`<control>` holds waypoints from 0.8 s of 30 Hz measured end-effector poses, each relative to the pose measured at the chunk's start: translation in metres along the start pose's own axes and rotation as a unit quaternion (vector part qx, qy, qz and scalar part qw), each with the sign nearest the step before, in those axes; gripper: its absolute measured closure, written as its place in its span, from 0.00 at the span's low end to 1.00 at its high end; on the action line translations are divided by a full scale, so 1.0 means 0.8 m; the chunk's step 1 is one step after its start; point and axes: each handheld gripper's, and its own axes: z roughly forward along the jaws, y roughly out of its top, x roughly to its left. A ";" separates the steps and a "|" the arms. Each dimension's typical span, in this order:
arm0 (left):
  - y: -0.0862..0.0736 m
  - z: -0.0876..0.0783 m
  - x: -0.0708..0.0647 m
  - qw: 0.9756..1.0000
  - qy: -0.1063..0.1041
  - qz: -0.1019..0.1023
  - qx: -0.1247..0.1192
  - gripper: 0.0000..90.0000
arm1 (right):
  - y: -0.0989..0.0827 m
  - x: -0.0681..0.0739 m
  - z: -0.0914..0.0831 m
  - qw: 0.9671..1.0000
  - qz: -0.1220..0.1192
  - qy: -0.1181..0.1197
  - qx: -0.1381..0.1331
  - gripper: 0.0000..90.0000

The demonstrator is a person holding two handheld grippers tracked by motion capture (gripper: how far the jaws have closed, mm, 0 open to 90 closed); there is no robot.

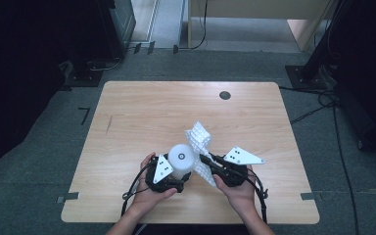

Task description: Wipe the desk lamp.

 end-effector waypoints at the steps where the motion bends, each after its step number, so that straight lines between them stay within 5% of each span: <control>1: 0.002 -0.001 -0.002 1.000 -0.001 0.000 -0.002 0.09 | 0.004 0.003 -0.002 1.000 0.001 0.011 0.000 0.90; 7: 0.006 -0.002 -0.012 0.999 0.016 0.031 0.017 0.09 | 0.016 0.018 -0.002 0.997 -0.010 0.078 0.005 0.89; 11: 0.007 -0.002 -0.012 0.999 0.013 0.032 0.016 0.09 | 0.026 0.020 -0.009 0.998 -0.023 0.063 0.003 0.89; 17: 0.008 -0.003 -0.015 0.999 0.005 0.036 0.013 0.09 | 0.043 0.014 -0.028 0.995 0.020 0.091 -0.034 0.89; 19: 0.009 -0.003 -0.018 0.999 -0.001 0.039 0.011 0.09 | 0.041 0.019 -0.021 0.994 0.025 0.107 -0.019 0.89; 24: 0.009 -0.003 -0.024 0.999 -0.003 0.052 0.008 0.09 | 0.022 0.020 0.002 0.997 0.016 0.076 0.021 0.89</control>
